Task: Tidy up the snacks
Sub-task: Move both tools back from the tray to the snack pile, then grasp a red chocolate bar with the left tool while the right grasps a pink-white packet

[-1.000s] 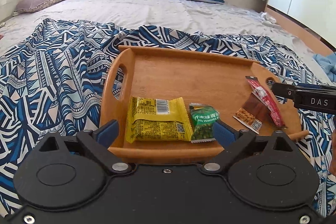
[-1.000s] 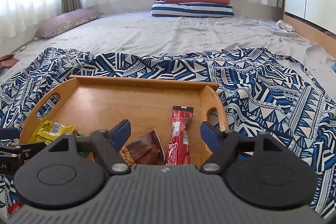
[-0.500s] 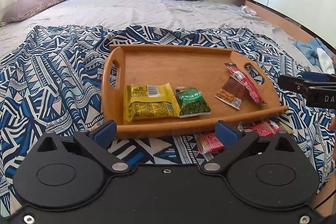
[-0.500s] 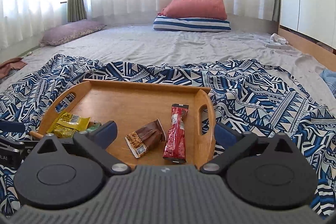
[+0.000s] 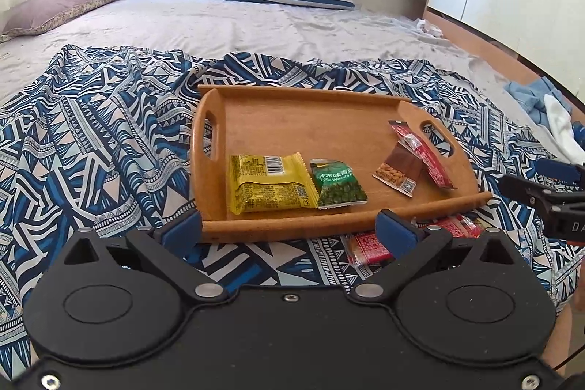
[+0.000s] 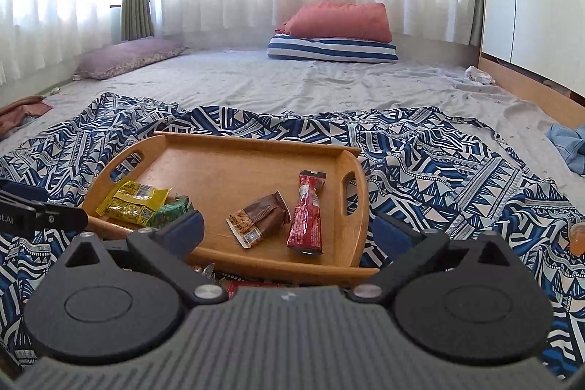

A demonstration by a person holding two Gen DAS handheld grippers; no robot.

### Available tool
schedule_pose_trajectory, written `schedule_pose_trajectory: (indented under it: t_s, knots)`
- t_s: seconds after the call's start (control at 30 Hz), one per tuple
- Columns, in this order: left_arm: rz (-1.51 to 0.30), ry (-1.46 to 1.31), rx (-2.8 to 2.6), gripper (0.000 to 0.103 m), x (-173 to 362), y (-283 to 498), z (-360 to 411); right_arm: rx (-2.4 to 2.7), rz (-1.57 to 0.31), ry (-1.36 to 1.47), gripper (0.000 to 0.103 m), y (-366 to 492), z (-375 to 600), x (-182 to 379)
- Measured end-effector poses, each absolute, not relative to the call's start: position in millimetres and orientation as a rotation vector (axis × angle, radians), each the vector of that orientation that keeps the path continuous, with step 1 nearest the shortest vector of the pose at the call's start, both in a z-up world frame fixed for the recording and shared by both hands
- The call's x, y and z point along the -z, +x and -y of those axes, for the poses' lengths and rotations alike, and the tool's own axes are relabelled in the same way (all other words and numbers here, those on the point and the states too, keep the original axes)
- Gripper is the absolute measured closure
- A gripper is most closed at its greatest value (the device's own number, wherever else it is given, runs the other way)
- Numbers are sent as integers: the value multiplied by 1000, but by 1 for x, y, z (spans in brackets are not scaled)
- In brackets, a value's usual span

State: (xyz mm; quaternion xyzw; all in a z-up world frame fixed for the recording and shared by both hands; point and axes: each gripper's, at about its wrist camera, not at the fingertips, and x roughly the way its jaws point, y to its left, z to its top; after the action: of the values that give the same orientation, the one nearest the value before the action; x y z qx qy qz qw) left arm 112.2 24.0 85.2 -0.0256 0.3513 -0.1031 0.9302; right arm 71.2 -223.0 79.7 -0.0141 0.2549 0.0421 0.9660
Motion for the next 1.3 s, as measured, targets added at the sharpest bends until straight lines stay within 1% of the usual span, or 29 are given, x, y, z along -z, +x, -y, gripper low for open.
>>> schedule_pose_trajectory:
  t_s: [0.27,0.7,0.87,1.13,1.17,1.23,1.3]
  knots:
    - [-712,-60,195,2,-77,96,-33,-56,-526,-40,0,55,226,-67]
    - [-656,-60,172,1,-48,39,-18,-86,-449,-152,0,7,208,-43]
    - [-668,-37,188,1,-38,21,-5,-73,-470,-146,4,0,204,-30]
    - [-651,19,219,1,-32,-4,12,-71,-491,-17,14,-21,211,-16]
    - [-643,29,219,2,-31,-6,14,-75,-491,-6,14,-24,211,-15]
    - [-636,48,200,11,-27,-5,17,-79,-492,13,17,-29,210,-13]
    - [-654,72,178,21,-23,1,19,-91,-493,37,17,-32,209,-10]
